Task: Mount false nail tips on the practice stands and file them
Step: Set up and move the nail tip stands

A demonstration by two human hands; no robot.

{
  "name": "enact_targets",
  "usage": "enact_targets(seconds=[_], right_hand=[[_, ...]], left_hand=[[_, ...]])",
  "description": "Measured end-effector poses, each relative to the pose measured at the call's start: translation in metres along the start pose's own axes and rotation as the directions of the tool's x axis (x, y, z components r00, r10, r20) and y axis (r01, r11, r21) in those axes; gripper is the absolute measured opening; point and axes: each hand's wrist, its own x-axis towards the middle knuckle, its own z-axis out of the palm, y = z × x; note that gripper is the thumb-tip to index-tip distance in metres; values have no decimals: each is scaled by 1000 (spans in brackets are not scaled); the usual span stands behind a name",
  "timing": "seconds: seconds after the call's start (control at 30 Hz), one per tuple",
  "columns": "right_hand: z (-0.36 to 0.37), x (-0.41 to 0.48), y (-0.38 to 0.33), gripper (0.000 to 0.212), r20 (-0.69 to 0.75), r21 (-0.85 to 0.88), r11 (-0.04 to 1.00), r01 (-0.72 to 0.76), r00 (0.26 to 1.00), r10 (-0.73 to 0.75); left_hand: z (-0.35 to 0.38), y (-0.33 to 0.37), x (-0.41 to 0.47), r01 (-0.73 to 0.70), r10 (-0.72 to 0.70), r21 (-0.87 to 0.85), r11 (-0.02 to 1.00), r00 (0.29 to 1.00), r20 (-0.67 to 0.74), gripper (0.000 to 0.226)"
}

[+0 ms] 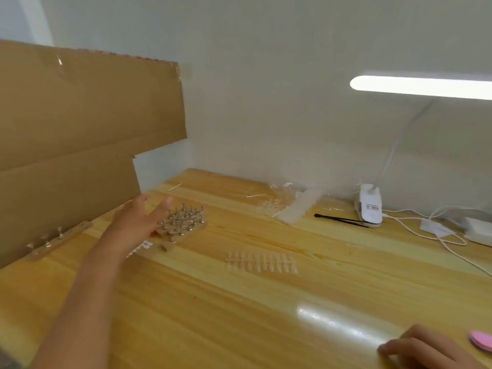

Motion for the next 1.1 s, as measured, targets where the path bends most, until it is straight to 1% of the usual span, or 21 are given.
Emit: enact_targets(seconds=[0.03, 0.07, 0.1, 0.17, 0.23, 0.27, 0.3, 0.33, 0.43, 0.47, 0.53, 0.57, 0.6, 0.67, 0.73, 0.77, 0.83, 0.87, 0.97, 1.03, 1.1], right_hand=[[4, 1, -2, 10, -78, 30, 999, -27, 997, 29], [2, 2, -8, 17, -60, 60, 997, -56, 996, 60], [5, 2, -8, 22, -108, 40, 997, -59, 992, 63], [10, 5, -8, 23, -173, 37, 996, -77, 982, 83], [9, 5, -6, 24, -163, 72, 991, -109, 979, 120], [7, 4, -9, 24, -131, 97, 983, -159, 977, 171], [9, 4, -8, 25, -142, 102, 981, -165, 974, 179], [8, 4, -12, 26, -138, 112, 977, -182, 971, 197], [7, 7, -21, 26, -143, 113, 983, -143, 977, 158], [5, 9, -25, 25, -126, 98, 985, -145, 980, 157], [3, 8, -26, 26, -103, 7, 992, -123, 987, 123], [1, 9, -26, 26, -64, -19, 994, -108, 992, 106], [-3, 9, -25, 25, -31, -31, 993, -113, 993, 112], [-8, 14, -18, 24, -16, -11, 993, -114, 993, 114], [-11, 28, -11, 18, 67, -9, 997, -71, 995, 72], [-7, 37, -10, 17, 96, -50, 998, -27, 995, 32], [6, 62, -11, 25, 126, -137, 987, 79, 990, -62], [13, 78, -13, 31, 148, -152, 986, 71, 988, -48], [38, 128, -21, 45, 172, -138, 990, -32, 983, 55], [51, 147, -25, 44, 185, -65, 994, -92, 977, 102], [60, 149, -25, 38, 213, -27, 996, -90, 972, 94]], left_hand=[[1, 1, 0, 3, -3, -4, 1000, 1000, 3, 110], [3, 2, 2, -1, 1, -17, 1000, 1000, 17, 110], [6, 1, 4, 3, -3, -16, 1000, 999, 47, 113], [10, 0, 6, 20, -21, 7, 1000, 991, 129, 122], [14, -4, 11, -12, -21, 176, 984, 982, 185, 133], [16, -6, 13, -46, -10, 273, 961, 980, 200, 135], [19, -8, 14, -65, -5, 336, 940, 979, 203, 135], [21, -9, 15, -66, -8, 364, 929, 980, 200, 136], [23, -11, 19, -57, -6, 359, 932, 985, 172, 139], [24, -11, 20, -54, -7, 356, 933, 986, 169, 139], [27, -10, 20, -62, 6, 373, 926, 989, 149, 136], [29, -9, 19, -71, 22, 384, 921, 991, 130, 135], [30, -8, 19, -79, 37, 390, 917, 993, 116, 133], [34, -5, 18, -92, 57, 404, 910, 994, 98, 129], [36, -1, 18, -104, 71, 429, 897, 993, 92, 127], [38, 1, 19, -114, 82, 447, 887, 992, 91, 127], [41, 5, 19, -142, 105, 487, 862, 989, 102, 126], [43, 8, 19, -161, 121, 503, 849, 986, 112, 125], [51, 15, 17, -233, 195, 540, 809, 973, 126, 124], [55, 17, 16, -280, 251, 545, 790, 959, 130, 125], [56, 16, 17, -292, 250, 542, 788, 956, 152, 127]])
